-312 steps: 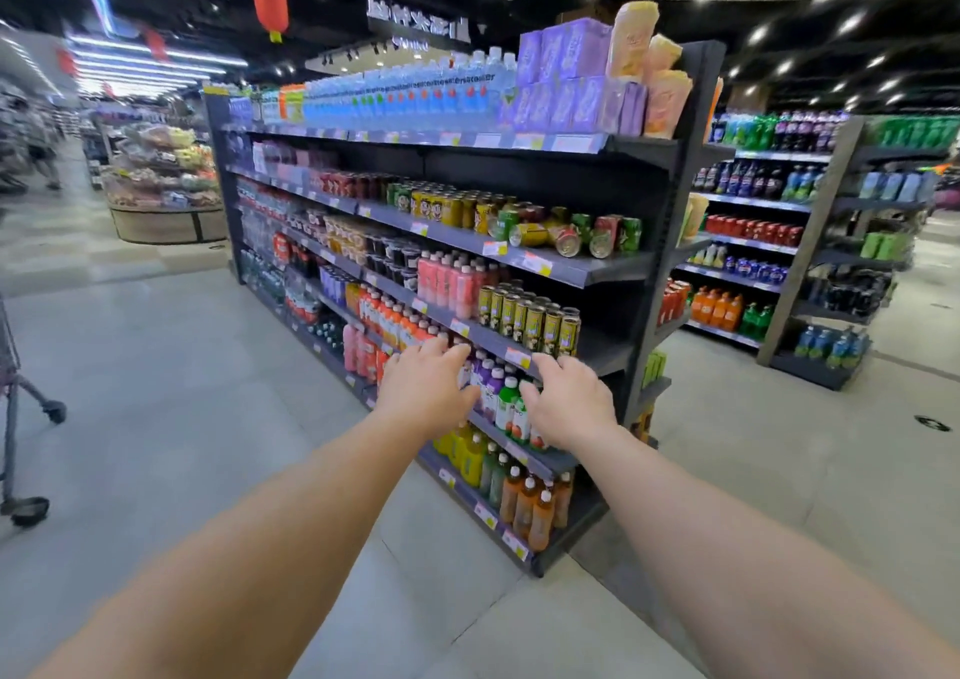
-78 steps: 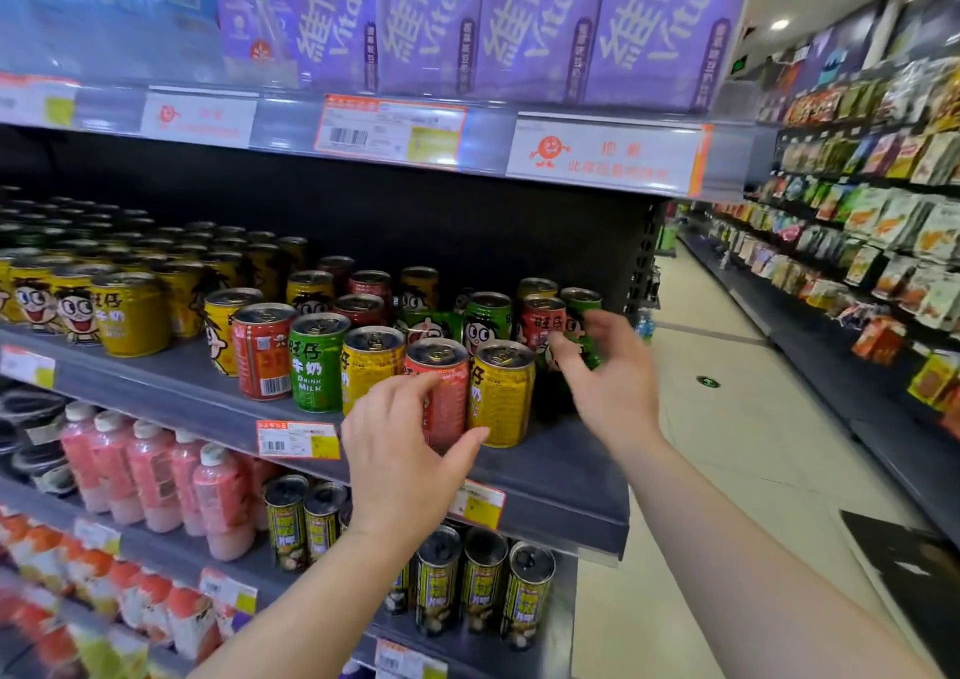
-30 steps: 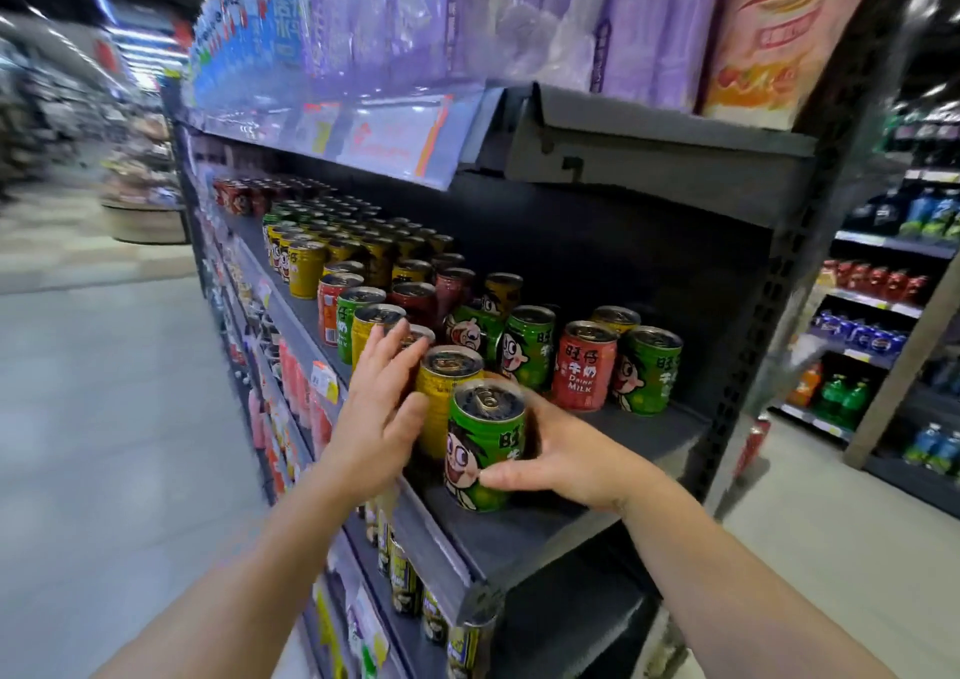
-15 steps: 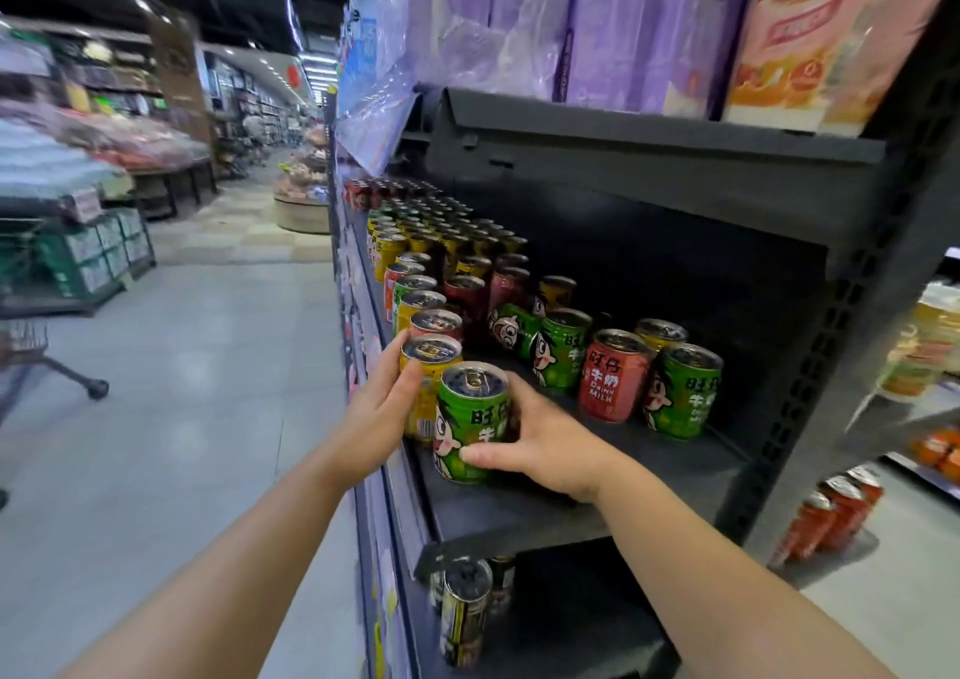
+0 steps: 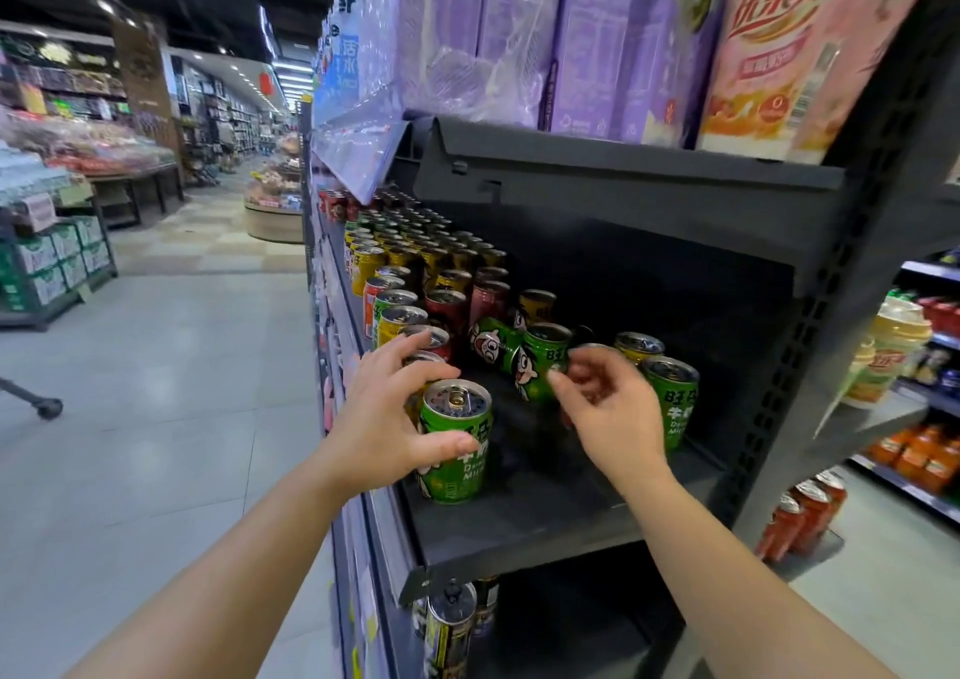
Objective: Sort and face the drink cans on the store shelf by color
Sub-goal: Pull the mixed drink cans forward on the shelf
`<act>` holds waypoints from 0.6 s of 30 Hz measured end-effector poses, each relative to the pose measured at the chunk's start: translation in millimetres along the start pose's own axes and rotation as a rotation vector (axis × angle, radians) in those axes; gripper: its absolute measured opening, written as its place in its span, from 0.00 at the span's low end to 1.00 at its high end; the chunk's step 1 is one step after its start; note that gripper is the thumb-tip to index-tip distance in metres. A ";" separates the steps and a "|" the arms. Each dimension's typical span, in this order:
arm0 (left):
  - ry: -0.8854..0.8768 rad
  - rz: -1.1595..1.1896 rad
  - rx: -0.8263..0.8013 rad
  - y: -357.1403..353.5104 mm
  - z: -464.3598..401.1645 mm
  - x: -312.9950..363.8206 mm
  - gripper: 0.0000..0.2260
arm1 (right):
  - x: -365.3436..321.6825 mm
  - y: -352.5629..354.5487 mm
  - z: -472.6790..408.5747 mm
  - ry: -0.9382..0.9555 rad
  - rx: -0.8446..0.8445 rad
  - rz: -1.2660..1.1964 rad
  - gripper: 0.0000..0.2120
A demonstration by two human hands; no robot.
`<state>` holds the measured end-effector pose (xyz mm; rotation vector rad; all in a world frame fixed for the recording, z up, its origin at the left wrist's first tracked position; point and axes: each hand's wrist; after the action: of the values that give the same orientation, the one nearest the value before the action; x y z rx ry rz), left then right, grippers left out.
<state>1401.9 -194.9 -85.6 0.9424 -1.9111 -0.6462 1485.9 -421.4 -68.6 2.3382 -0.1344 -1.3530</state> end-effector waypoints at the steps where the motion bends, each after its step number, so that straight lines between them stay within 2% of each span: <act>1: 0.000 0.009 0.006 -0.9 -0.8 -1.7 0.33 | 4.1 5.7 -2.2 -0.013 0.115 0.176 0.16; 3: -0.006 0.028 0.020 -3.5 -1.9 -1.7 0.33 | 8.8 14.5 -6.2 -0.040 0.256 0.448 0.25; 4: -0.006 0.035 0.031 -4.3 -1.7 -1.5 0.33 | 10.8 14.5 -8.1 -0.051 0.236 0.520 0.30; 6: 0.001 0.055 0.034 -5.3 -1.4 -0.8 0.32 | 11.6 10.3 -12.3 -0.155 0.062 0.622 0.37; 8: 0.012 0.072 0.021 -6.0 -0.8 -0.2 0.31 | 11.8 6.6 -17.7 -0.300 -0.112 0.666 0.37; 10: 0.018 0.077 0.014 -6.5 0.0 -0.2 0.31 | 11.7 6.8 -21.1 -0.310 -0.120 0.608 0.32; 13: 0.016 0.080 0.012 -6.0 0.6 -0.4 0.31 | 11.9 8.6 -20.3 -0.230 -0.090 0.482 0.26; 18: 0.010 0.102 0.013 -5.3 0.6 0.6 0.32 | 16.7 6.4 -10.9 -0.139 -0.139 0.156 0.30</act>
<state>1403.1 -198.5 -89.4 0.8481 -1.9433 -0.5692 1504.5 -428.6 -74.6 2.0744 -0.2519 -1.4002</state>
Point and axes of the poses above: each hand's wrist, its own z-axis away from the middle knuckle, its own y-axis out of the back of the hand, x = y × z, and after that the axes turned 13 degrees about -x, right-handed
